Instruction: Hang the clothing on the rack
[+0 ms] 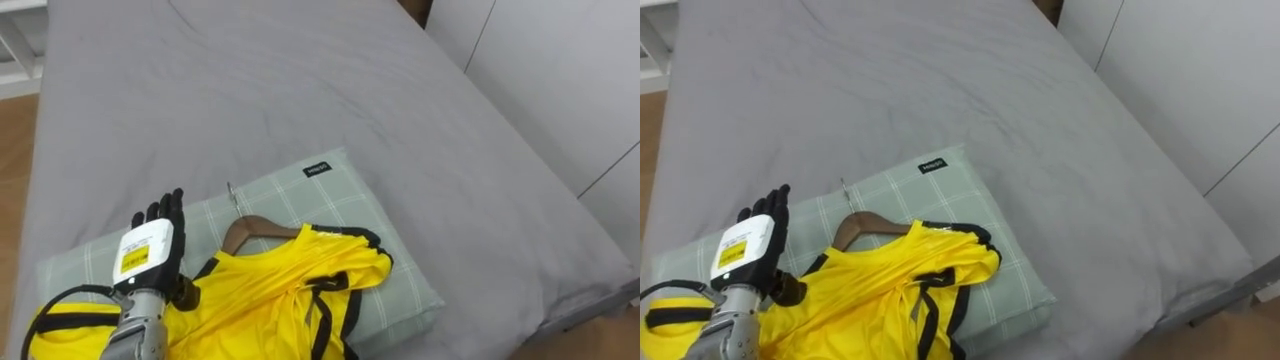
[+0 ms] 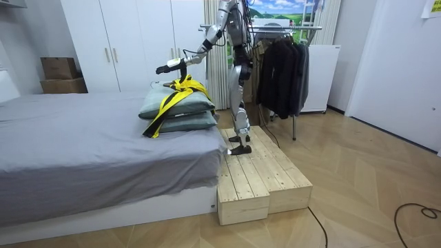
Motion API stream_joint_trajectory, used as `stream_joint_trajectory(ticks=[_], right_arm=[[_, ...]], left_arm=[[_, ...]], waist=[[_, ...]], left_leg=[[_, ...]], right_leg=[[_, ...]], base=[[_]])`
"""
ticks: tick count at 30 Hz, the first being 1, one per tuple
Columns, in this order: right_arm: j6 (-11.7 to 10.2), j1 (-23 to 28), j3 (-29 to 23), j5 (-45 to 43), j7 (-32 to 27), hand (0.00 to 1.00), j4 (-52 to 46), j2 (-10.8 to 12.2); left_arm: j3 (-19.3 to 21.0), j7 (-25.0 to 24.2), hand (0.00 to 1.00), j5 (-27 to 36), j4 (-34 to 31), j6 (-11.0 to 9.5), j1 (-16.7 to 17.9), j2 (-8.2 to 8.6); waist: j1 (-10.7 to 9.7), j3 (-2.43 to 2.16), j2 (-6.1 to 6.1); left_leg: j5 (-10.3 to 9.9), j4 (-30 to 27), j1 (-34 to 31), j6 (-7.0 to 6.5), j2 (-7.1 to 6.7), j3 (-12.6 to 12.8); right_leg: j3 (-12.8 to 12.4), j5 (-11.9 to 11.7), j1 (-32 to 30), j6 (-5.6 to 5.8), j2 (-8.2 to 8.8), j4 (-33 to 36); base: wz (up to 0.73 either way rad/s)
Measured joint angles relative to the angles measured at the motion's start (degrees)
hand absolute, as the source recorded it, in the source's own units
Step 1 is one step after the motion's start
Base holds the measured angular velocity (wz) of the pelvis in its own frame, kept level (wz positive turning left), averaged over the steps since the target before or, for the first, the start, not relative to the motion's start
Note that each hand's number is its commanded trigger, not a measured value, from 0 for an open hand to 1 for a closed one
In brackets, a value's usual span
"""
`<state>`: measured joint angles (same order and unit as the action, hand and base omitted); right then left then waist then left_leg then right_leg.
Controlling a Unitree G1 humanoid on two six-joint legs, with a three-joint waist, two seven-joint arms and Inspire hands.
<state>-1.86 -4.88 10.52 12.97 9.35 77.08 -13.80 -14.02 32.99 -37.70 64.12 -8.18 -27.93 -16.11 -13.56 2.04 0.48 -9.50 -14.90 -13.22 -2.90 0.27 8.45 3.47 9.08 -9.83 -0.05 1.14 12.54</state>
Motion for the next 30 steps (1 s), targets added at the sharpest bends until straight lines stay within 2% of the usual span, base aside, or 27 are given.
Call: stream_joint_trajectory(ticks=[10,11,12,15,25,28,30], right_arm=[[0.0,0.5,0.0,0.0,0.0,0.0,-1.0,0.0],[0.0,0.5,0.0,0.1,0.0,0.0,-1.0,0.0],[0.0,0.7,0.0,0.1,0.0,0.0,-0.9,0.0],[0.0,1.1,0.0,0.4,0.1,0.0,-1.0,0.0],[0.0,1.4,0.0,1.3,1.4,0.0,-1.0,0.0],[0.0,1.8,0.0,2.1,2.1,0.0,-1.0,0.0],[0.0,1.9,0.0,2.3,2.3,0.0,-1.0,0.0]], left_arm=[[0.0,0.0,0.0,0.0,0.0,-0.3,0.8,-0.02],[0.0,0.0,0.0,0.0,0.0,-0.5,0.8,-0.01],[0.0,0.0,0.0,0.0,0.0,-0.6,0.8,-0.02],[0.0,0.1,0.0,0.0,0.0,-0.6,0.9,-0.01],[-0.7,0.1,0.0,0.0,0.0,-0.5,1.7,0.02],[-0.9,-0.6,0.0,0.0,0.0,-0.2,4.1,0.39],[-0.9,-2.3,0.0,0.0,0.0,0.8,5.0,1.22]], waist=[[0.7,-0.13,0.13],[0.9,-0.29,0.22],[0.9,-0.65,0.39],[1.2,-0.94,0.61],[1.3,-0.97,0.63],[1.3,-1.01,0.67],[1.3,-1.01,0.67]], left_leg=[[0.0,0.1,0.7,-0.01,0.02,0.1],[0.0,0.2,1.0,-0.01,0.02,0.1],[0.0,0.4,1.1,-0.01,0.02,0.1],[0.2,1.2,2.1,-0.08,-0.01,0.4],[0.3,1.5,4.2,-0.07,-0.06,0.5],[0.3,2.3,5.6,-0.05,-0.08,0.7],[0.3,2.3,5.6,-0.04,-0.06,0.7]], right_leg=[[-0.1,0.0,0.6,-0.07,-0.02,0.1],[-0.1,0.0,0.8,-0.07,-0.05,0.1],[-0.1,-0.1,0.8,-0.1,-0.06,0.1],[-0.2,-0.1,1.5,-0.22,-0.04,0.1],[-0.2,-0.2,3.6,-0.38,-0.03,-0.5],[-0.3,-0.3,4.8,-0.5,-0.06,-1.0],[-0.3,-0.3,4.9,-0.5,-0.07,-1.0]], base=[[0.0],[0.0],[0.0],[-0.02],[0.0],[-0.01],[0.0]])
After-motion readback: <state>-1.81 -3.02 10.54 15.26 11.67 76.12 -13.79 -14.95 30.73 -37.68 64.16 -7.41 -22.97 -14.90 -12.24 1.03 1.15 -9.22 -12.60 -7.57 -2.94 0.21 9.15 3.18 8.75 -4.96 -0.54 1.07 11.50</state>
